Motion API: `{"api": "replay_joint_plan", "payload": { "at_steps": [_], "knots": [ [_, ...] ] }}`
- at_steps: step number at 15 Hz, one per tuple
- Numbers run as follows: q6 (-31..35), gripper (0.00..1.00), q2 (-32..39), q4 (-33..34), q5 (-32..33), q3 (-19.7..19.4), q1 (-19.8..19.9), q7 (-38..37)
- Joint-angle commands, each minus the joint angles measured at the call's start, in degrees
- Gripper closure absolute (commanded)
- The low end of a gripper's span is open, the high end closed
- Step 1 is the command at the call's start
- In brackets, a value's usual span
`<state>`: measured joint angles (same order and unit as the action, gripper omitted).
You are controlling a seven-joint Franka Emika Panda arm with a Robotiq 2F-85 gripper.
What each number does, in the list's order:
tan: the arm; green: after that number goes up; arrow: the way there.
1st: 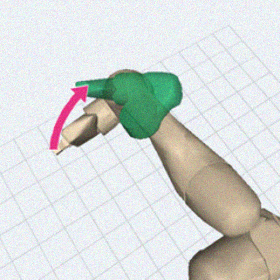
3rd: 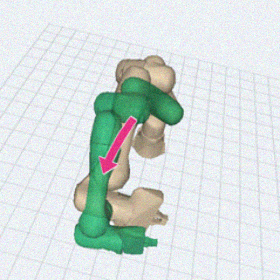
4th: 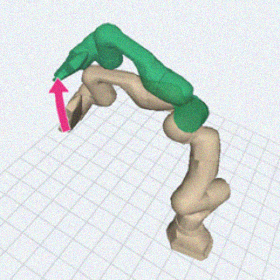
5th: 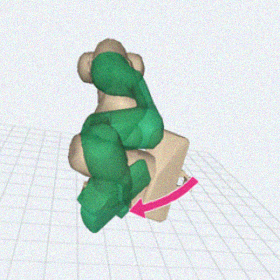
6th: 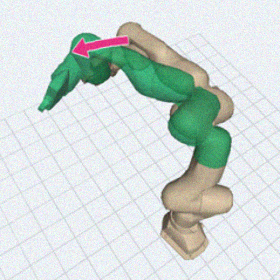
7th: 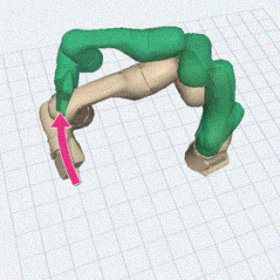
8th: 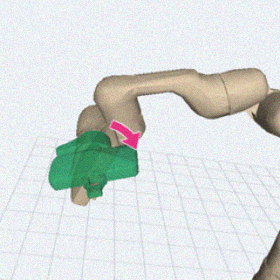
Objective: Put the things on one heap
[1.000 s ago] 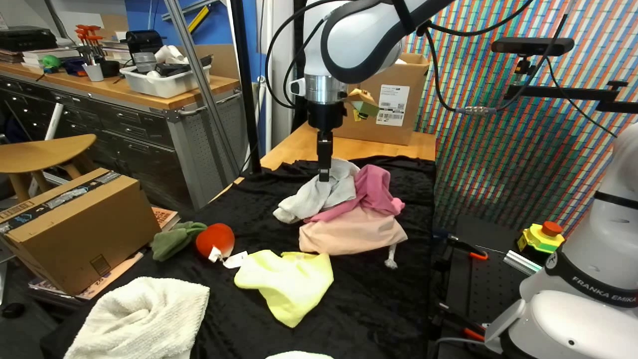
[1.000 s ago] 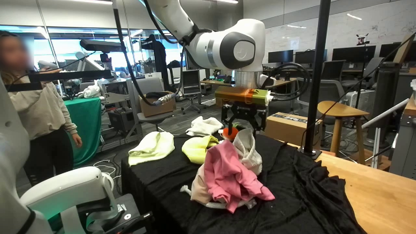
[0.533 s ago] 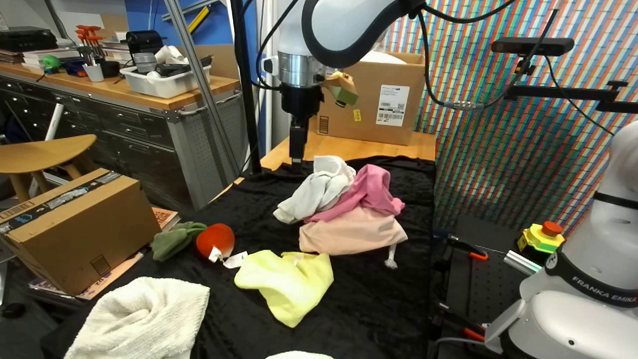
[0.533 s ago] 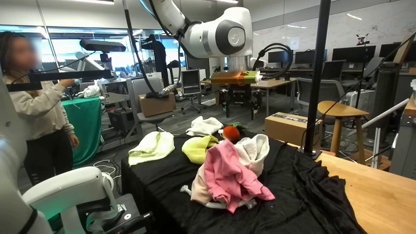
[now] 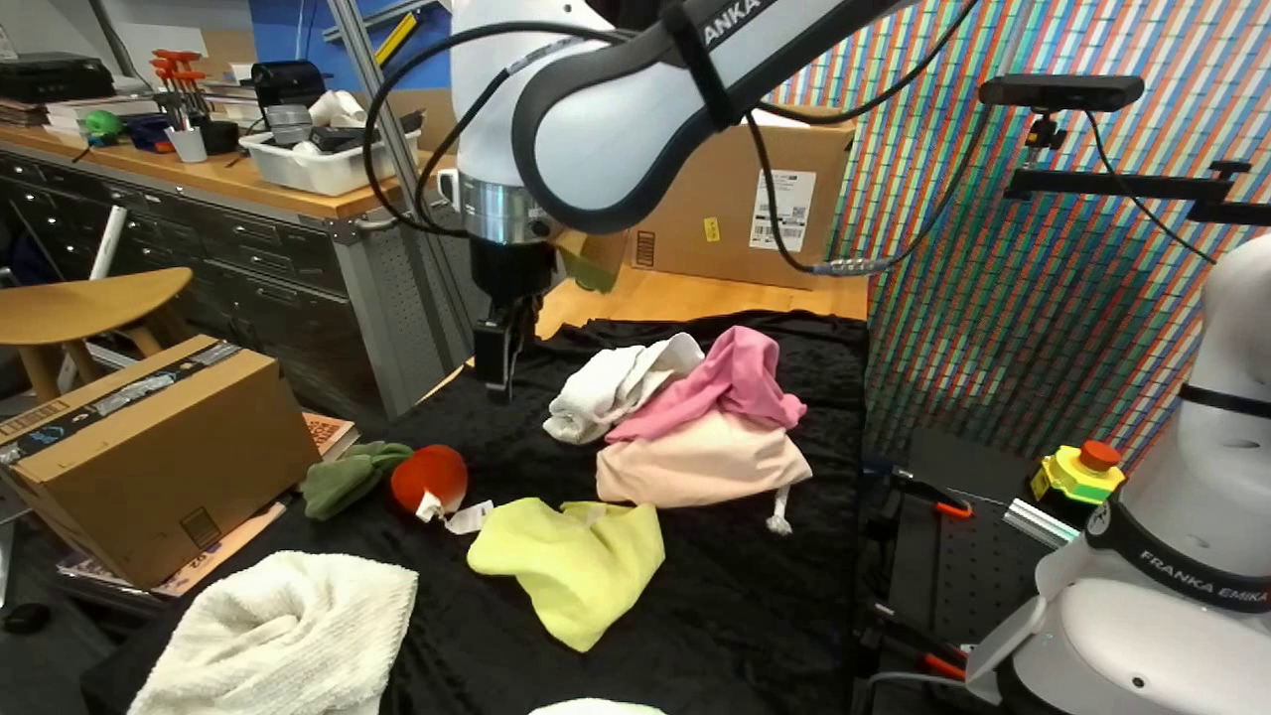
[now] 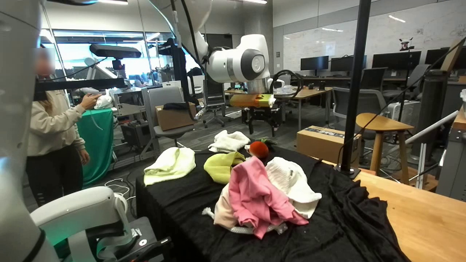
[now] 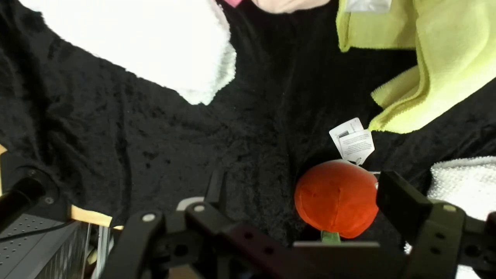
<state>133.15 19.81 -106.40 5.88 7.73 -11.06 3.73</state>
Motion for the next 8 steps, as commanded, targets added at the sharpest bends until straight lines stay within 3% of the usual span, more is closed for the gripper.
{"api": "replay_joint_plan", "payload": {
  "at_steps": [1,8],
  "knots": [
    [2.42,0.00,7.98,7.52,0.91,-0.68,-2.39,-7.69],
    [8.38,0.00,16.76,15.25,0.70,-4.28,-6.50,-19.93]
  ]
}}
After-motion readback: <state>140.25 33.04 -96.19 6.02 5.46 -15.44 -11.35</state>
